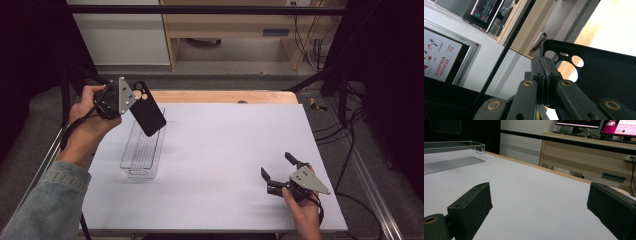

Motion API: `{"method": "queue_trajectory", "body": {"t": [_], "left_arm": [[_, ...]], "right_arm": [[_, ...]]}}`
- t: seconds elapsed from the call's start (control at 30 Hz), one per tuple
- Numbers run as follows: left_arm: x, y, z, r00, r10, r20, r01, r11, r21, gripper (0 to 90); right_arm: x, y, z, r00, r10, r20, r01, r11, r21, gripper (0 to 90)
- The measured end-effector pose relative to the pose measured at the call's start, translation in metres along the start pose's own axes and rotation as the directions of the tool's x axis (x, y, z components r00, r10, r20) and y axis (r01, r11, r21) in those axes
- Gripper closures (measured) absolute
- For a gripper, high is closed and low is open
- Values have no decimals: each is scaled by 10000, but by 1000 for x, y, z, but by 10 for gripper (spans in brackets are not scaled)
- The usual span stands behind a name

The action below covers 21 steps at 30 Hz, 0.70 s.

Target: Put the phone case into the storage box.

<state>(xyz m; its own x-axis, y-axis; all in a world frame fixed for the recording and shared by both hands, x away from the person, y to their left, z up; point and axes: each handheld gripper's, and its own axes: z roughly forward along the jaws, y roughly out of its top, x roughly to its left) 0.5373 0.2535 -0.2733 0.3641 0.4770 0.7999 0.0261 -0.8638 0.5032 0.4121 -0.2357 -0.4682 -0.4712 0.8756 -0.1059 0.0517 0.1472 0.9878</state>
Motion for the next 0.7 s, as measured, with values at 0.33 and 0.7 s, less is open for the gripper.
{"method": "queue_trajectory", "body": {"t": [0.33, 0.7], "left_arm": [[2, -14, 8, 9999, 78, -85, -74, 9993, 367, 886], [-4, -24, 23, 9997, 258, -32, -256, 9975, 661, 886]], "right_arm": [[0, 0, 0, 10000, -22, 0, 22, 10000, -8, 62], [-1, 0, 0, 10000, -93, -19, 93, 9999, -63, 61]]}}
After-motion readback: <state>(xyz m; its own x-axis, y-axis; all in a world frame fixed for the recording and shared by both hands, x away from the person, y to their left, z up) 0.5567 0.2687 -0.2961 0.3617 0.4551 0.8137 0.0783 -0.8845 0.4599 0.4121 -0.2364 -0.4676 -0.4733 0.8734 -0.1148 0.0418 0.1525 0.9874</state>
